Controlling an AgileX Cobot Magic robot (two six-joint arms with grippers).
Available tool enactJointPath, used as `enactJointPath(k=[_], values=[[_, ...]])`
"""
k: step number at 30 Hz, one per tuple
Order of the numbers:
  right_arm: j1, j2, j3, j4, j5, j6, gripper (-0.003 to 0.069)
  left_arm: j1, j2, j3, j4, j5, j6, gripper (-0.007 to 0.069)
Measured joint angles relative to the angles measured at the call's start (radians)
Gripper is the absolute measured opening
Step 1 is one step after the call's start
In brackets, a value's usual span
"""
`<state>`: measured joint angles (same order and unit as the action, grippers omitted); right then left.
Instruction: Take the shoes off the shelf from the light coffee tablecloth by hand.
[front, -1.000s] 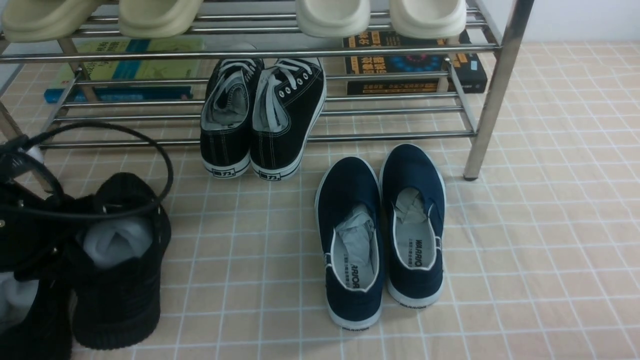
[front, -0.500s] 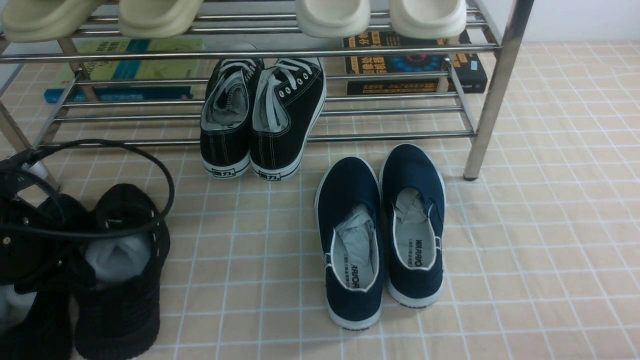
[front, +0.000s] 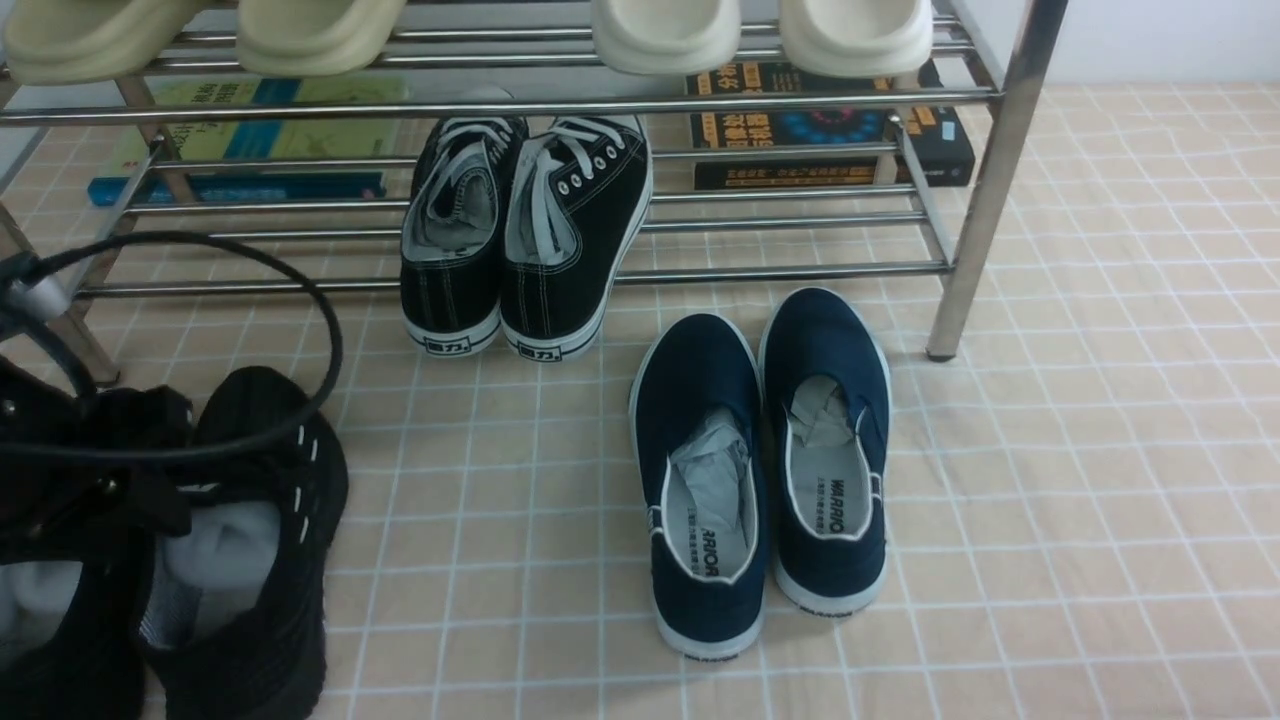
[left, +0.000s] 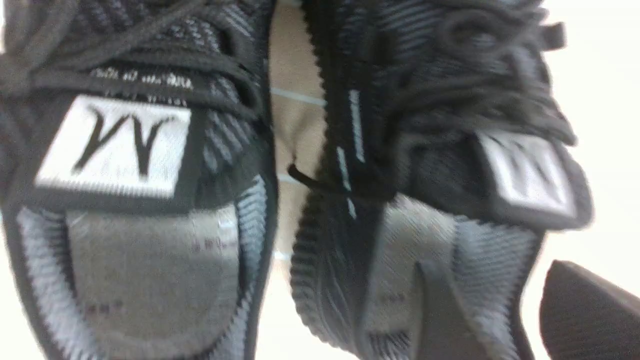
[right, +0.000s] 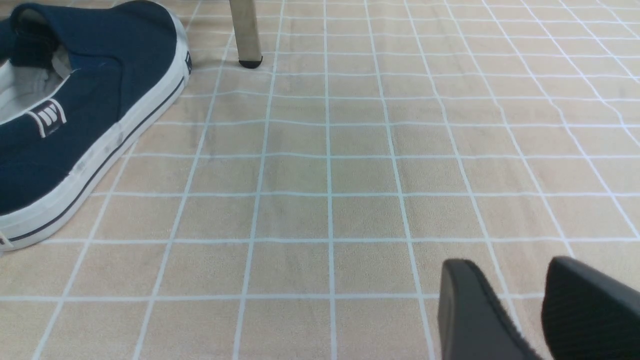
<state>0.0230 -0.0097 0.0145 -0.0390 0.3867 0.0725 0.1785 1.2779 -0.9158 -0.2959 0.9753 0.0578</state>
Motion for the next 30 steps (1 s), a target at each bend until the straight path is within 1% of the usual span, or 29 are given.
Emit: enactJointPath(k=[1,2,3,4,5,6,8,10,11,13,15,16,17,18,20,21,22,26,30], values=[[0.0,0.0,0.0,0.0,0.0,0.0,0.0239,0.0,-0.012,-0.001,0.0,0.008,0.0,0.0259],[0.0,0.0,0.0,0.0,0.0,0.0,0.0239,0.0,-0.057,-0.002,0.002,0.043,0.0,0.0195],[0.0,0.0,0.0,0.0,0.0,0.0,0.0239,0.0,-0.072,-0.002,0.002,0.048,0.0,0.0176],[0.0,0.0,0.0,0.0,0.0,0.0,0.0239,0.0,-0.133,-0.002,0.005,0.088,0.003,0.0096],[0.0,0.0,0.0,0.0,0.0,0.0,0.0239,0.0,-0.166,0.0,0.006,0.106,0.007,0.0062],[0.0,0.0,0.0,0.0,0.0,0.0,0.0239,0.0,-0.211,0.007,0.006,0.122,0.015,0.0034],[0.0,0.0,0.0,0.0,0.0,0.0,0.0239,0.0,-0.312,0.032,0.007,0.148,0.04,0.0007],[0.0,0.0,0.0,0.0,0.0,0.0,0.0239,0.0,-0.39,0.061,0.007,0.159,0.062,0.0001],[0.0,0.0,0.0,0.0,0.0,0.0,0.0239,0.0,-0.498,0.112,-0.009,0.158,0.085,0.0001],[0.0,0.0,0.0,0.0,0.0,0.0,0.0239,0.0,-0.575,0.154,-0.033,0.142,0.094,0.0001],[0.0,0.0,0.0,0.0,0.0,0.0,0.0239,0.0,-0.7,0.229,-0.084,0.088,0.101,0.0001],[0.0,0.0,0.0,0.0,0.0,0.0,0.0239,0.0,-0.812,0.302,-0.132,0.019,0.106,0.0001],[0.0,0.0,0.0,0.0,0.0,0.0,0.0239,0.0,-0.812,0.302,-0.137,0.009,0.107,0.0001],[0.0,0.0,0.0,0.0,0.0,0.0,0.0239,0.0,-0.921,0.373,-0.161,-0.059,0.114,0.0001],[0.0,0.0,0.0,0.0,0.0,0.0,0.0239,0.0,-1.046,0.451,-0.169,-0.15,0.128,0.0001],[0.0,0.0,0.0,0.0,0.0,0.0,0.0239,0.0,-1.069,0.465,-0.17,-0.166,0.129,0.0002],[0.0,0.0,0.0,0.0,0.0,0.0,0.0239,0.0,-1.152,0.511,-0.174,-0.221,0.133,0.0004],[0.0,0.0,0.0,0.0,0.0,0.0,0.0239,0.0,-1.279,0.574,-0.175,-0.272,0.137,0.0011],[0.0,0.0,0.0,0.0,0.0,0.0,0.0239,0.0,-1.292,0.594,-0.103,-0.304,0.152,0.0015]])
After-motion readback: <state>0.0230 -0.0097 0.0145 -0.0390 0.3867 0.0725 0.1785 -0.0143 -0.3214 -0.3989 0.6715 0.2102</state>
